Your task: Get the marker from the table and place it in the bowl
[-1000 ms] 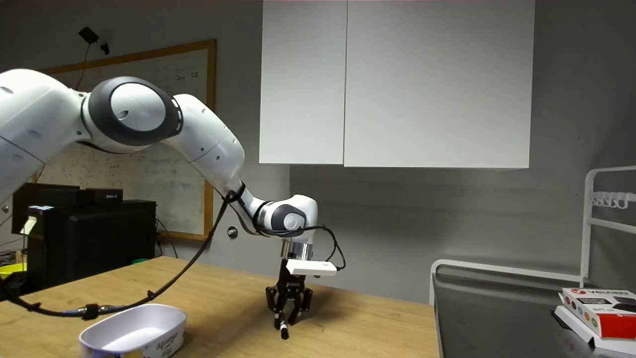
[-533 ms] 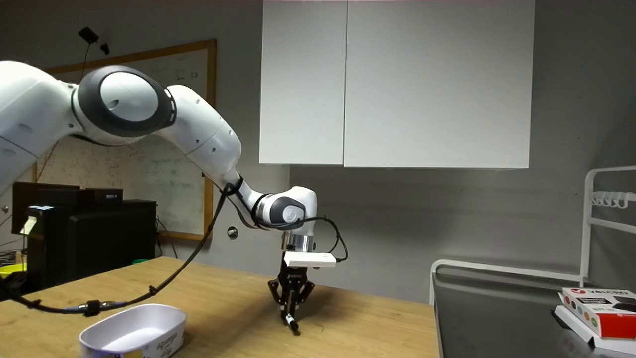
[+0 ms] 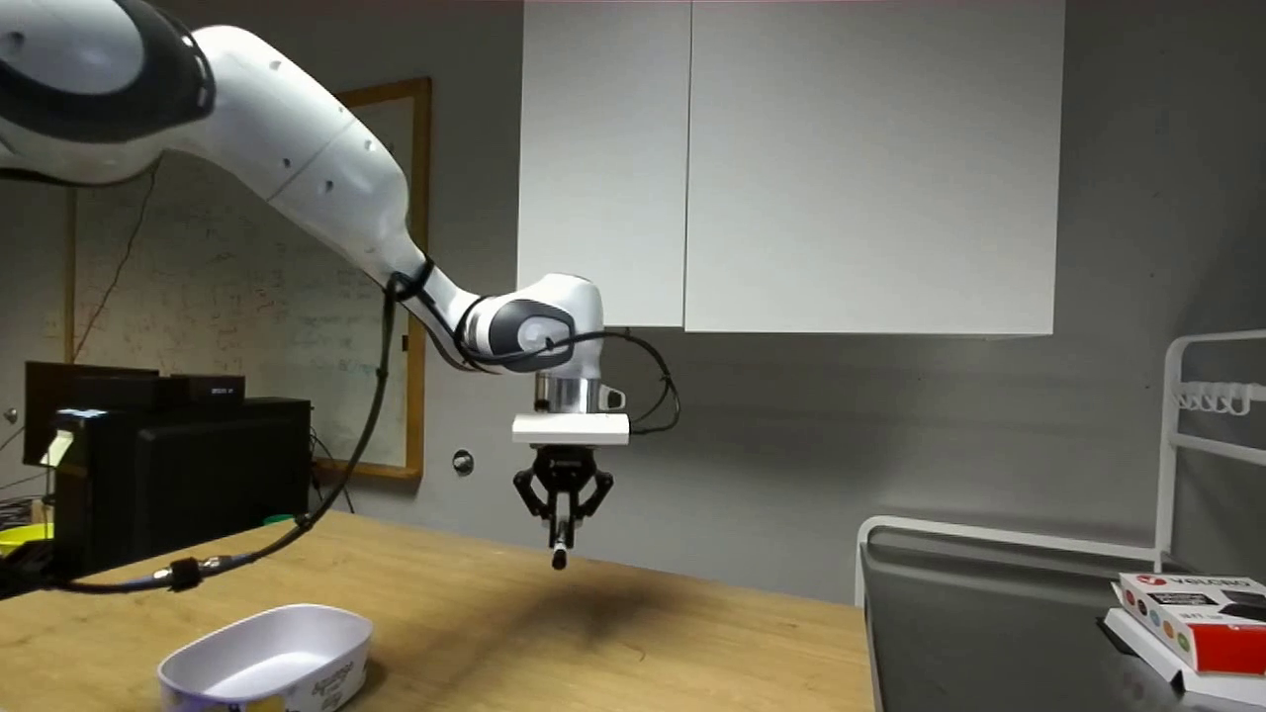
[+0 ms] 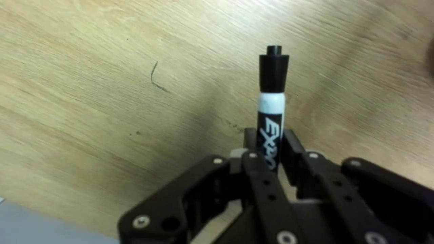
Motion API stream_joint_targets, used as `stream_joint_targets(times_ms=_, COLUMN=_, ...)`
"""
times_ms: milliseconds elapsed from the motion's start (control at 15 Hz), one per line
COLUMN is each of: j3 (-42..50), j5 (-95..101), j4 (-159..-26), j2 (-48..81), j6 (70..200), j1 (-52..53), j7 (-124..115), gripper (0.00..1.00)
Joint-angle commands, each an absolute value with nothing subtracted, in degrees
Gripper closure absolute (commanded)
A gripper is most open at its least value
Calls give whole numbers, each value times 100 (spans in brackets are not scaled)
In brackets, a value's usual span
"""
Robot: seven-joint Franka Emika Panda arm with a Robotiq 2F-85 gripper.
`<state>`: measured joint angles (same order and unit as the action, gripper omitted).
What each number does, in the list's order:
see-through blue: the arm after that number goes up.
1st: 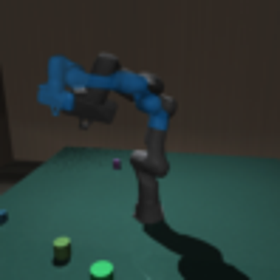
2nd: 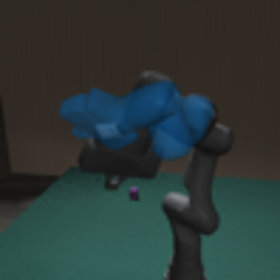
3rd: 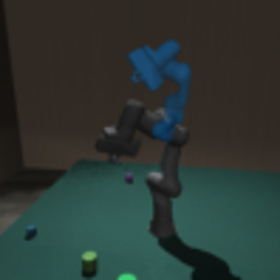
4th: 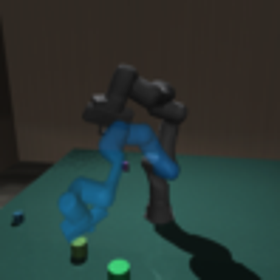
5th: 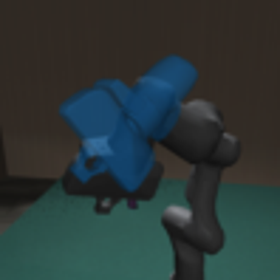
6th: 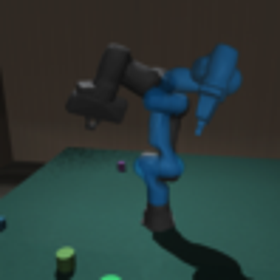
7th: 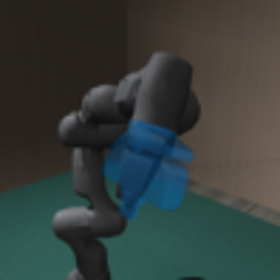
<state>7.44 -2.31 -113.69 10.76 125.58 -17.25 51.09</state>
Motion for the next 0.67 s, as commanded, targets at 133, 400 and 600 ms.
stream_joint_targets(times_ms=133, j3=815, j5=-574, j4=-12672, j2=-769, j6=12495, j1=-1372, j7=3390, gripper=94)
stream_joint_targets(times_ms=400, j3=702, j5=-672, j4=-13299, j2=-1487, j6=12909, j1=-995, j7=1809, gripper=94)
stream_joint_targets(times_ms=600, j3=528, j5=-691, j4=-13883, j2=-1708, j6=13699, j1=-772, j7=605, gripper=94)
